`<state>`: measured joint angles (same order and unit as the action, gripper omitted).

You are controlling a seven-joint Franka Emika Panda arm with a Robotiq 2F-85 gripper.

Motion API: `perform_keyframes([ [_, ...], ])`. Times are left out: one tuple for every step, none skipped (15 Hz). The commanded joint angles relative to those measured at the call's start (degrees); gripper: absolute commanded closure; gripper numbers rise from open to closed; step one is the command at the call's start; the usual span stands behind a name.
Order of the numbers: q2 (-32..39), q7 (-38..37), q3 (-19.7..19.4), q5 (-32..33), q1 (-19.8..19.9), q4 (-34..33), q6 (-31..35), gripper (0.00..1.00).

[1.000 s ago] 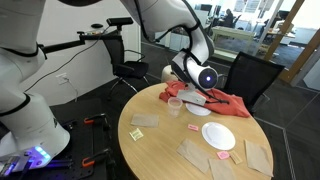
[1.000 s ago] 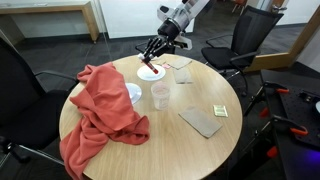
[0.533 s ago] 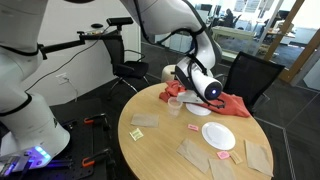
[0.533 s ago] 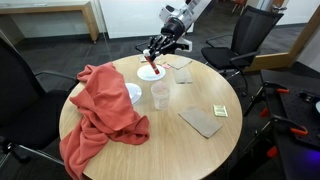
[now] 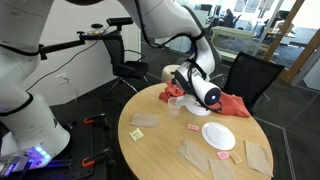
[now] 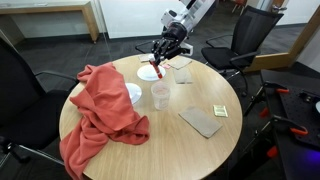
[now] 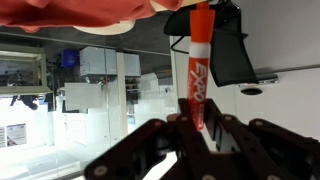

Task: Pick the marker and put it in the cup

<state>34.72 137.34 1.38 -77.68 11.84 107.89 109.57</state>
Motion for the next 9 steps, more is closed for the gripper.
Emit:
perform_keyframes([
  [1.09, 4.88, -2.27, -0.99, -1.09, -0.54, -0.67, 0.95],
  [1.44, 5.97, -2.59, -1.17, -1.09, -0.53, -0.47, 0.95],
  [1.81, 6.97, -2.84, -1.29, -1.00, -0.54, -0.49, 0.95],
  [2.25, 8.03, -3.03, -1.49, -0.86, -0.61, -0.59, 0.95],
  [2.60, 9.38, -3.07, -1.97, -0.68, -0.55, -0.82, 0.95],
  [2.98, 10.55, -3.07, -2.39, -0.50, -0.56, -1.31, 0.95],
  [3.30, 11.67, -3.02, -3.01, -0.42, -0.53, -1.49, 0.95],
  [3.54, 12.94, -2.89, -4.13, -0.30, -0.41, -1.57, 0.95],
  [3.91, 13.64, -2.91, -4.95, -0.33, -0.49, -1.75, 0.95],
])
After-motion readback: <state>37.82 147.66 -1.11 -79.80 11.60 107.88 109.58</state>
